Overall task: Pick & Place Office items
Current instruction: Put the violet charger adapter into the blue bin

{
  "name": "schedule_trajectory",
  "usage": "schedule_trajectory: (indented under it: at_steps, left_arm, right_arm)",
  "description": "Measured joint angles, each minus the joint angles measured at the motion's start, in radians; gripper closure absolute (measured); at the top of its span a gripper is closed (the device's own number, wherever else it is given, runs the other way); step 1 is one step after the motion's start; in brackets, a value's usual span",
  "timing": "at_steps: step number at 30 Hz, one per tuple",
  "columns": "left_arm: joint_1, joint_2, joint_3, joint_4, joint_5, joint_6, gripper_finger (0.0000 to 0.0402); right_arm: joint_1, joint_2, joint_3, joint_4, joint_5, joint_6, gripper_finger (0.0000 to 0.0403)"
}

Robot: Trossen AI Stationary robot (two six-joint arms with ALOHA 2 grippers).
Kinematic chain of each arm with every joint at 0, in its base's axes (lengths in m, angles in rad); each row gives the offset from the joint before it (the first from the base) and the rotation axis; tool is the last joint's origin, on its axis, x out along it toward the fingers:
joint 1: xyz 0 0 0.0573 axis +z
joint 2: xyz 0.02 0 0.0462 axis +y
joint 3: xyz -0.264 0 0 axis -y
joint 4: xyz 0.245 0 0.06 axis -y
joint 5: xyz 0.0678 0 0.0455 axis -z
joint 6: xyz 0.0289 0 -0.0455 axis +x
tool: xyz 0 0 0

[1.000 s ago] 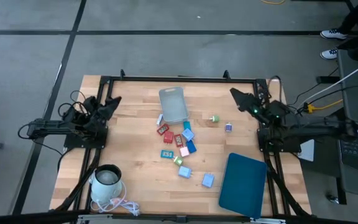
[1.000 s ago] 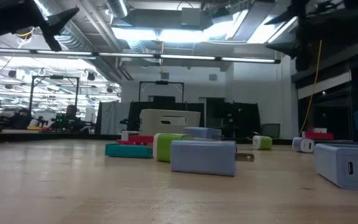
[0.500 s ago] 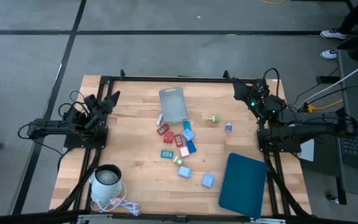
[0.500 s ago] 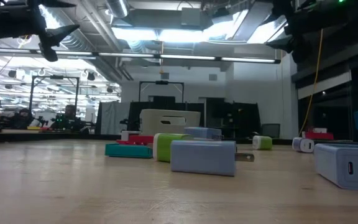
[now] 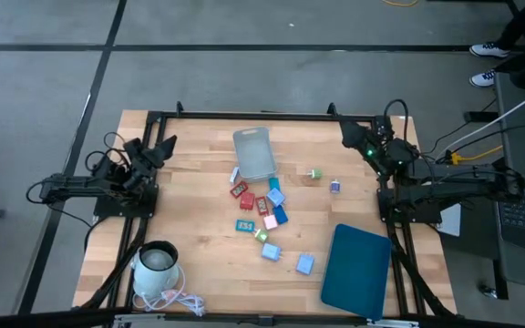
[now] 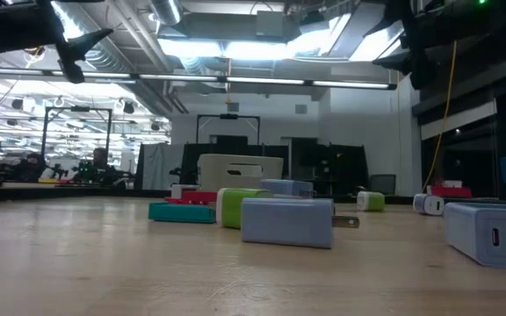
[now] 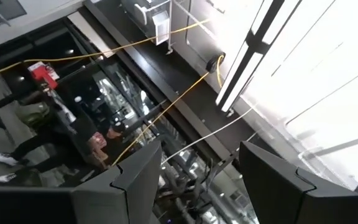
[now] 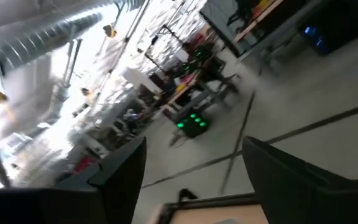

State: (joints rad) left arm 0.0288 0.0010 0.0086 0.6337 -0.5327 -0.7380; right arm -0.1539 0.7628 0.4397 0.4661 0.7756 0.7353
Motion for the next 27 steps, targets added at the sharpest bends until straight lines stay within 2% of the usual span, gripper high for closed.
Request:
schedule_trajectory:
  at_steps: [2, 7, 11, 15, 18, 21, 23, 25, 27]
  left_arm:
    - [0.000, 0.000, 0.000, -0.001, 0.001, 0.018, 0.0190]
    - [0.000, 0.000, 0.000, -0.001, 0.000, 0.023, 0.0190]
    - [0.000, 0.000, 0.000, -0.002, -0.004, 0.026, 0.0190]
    - [0.000, 0.000, 0.000, -0.004, 0.000, 0.026, 0.0190]
    - [0.000, 0.000, 0.000, -0.004, 0.021, 0.025, 0.0190]
    - [0.000, 0.000, 0.000, 0.005, 0.053, 0.018, 0.0190]
    - [0.000, 0.000, 0.000, 0.044, 0.078, 0.016, 0.0190]
    - [0.000, 0.000, 0.000, 0.059, 0.082, 0.010, 0.0190]
    - [0.000, 0.000, 0.000, 0.061, 0.085, 0.011, 0.0190]
  right_arm:
    - [0.000, 0.000, 0.000, -0.026, 0.017, 0.010, 0.0132]
    - [0.000, 0.003, 0.000, -0.055, 0.013, 0.169, 0.0132]
    - [-0.002, 0.005, 0.000, -0.057, -0.097, 0.183, 0.0132]
    - [-0.003, 0.009, 0.000, -0.063, -0.085, 0.215, 0.0132]
    - [-0.007, 0.010, 0.000, -0.046, -0.157, 0.227, 0.0132]
    - [-0.035, 0.014, 0.000, -0.009, -0.283, 0.225, 0.0132]
    - [-0.053, 0.013, 0.001, 0.048, -0.318, 0.151, 0.0132]
    - [-0.070, 0.015, 0.001, 0.080, -0.226, -0.004, 0.0132]
    - [-0.083, 0.015, 0.000, 0.143, -0.089, -0.066, 0.0132]
